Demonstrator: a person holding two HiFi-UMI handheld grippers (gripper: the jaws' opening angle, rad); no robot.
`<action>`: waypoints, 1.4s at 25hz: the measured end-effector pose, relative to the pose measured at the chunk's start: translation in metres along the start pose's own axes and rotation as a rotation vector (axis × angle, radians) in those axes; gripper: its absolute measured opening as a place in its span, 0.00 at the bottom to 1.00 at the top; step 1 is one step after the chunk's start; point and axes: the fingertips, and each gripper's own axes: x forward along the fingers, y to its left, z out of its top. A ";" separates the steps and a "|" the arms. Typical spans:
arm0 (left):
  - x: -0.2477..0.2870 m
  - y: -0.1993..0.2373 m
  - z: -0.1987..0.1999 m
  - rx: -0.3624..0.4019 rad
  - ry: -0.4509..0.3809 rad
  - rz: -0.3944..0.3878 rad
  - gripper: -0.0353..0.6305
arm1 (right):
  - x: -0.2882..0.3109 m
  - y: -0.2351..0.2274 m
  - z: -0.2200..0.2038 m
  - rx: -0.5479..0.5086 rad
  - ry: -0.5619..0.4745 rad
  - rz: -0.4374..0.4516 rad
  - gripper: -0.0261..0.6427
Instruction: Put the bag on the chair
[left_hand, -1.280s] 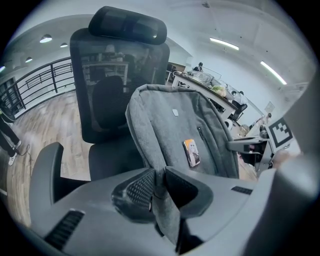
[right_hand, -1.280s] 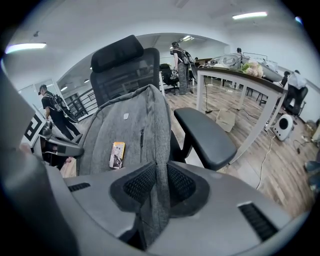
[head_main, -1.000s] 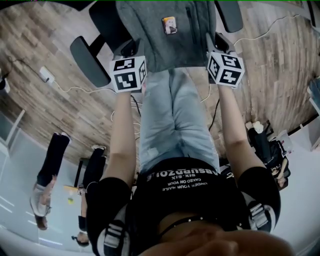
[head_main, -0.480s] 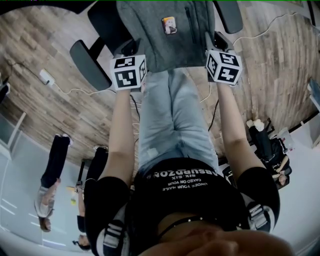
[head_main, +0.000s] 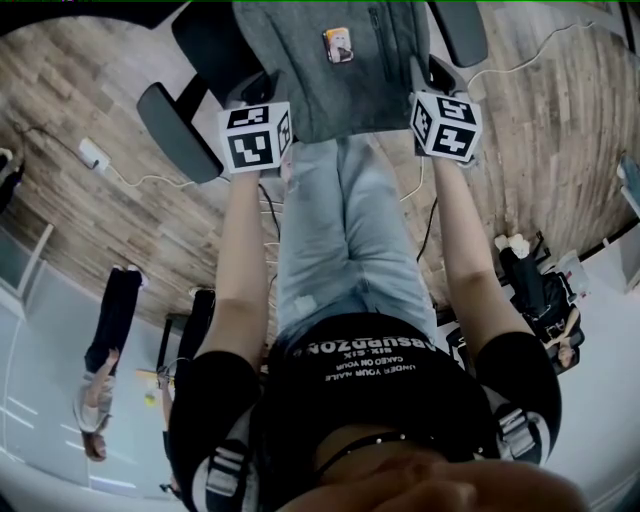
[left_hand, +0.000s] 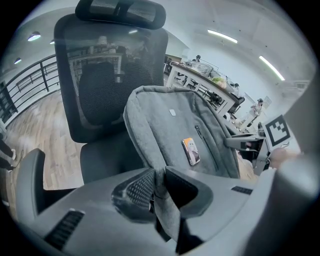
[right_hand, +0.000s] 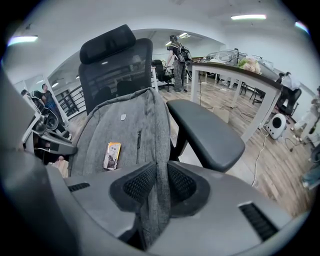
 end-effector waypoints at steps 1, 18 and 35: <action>0.001 0.001 0.001 0.000 0.002 0.001 0.16 | 0.001 0.000 0.000 -0.001 0.000 -0.003 0.17; 0.021 0.006 0.008 0.006 0.031 0.033 0.17 | 0.027 -0.010 0.001 -0.047 -0.030 -0.046 0.18; 0.039 0.014 0.012 -0.007 0.058 0.058 0.17 | 0.045 -0.015 -0.001 -0.112 -0.085 -0.121 0.19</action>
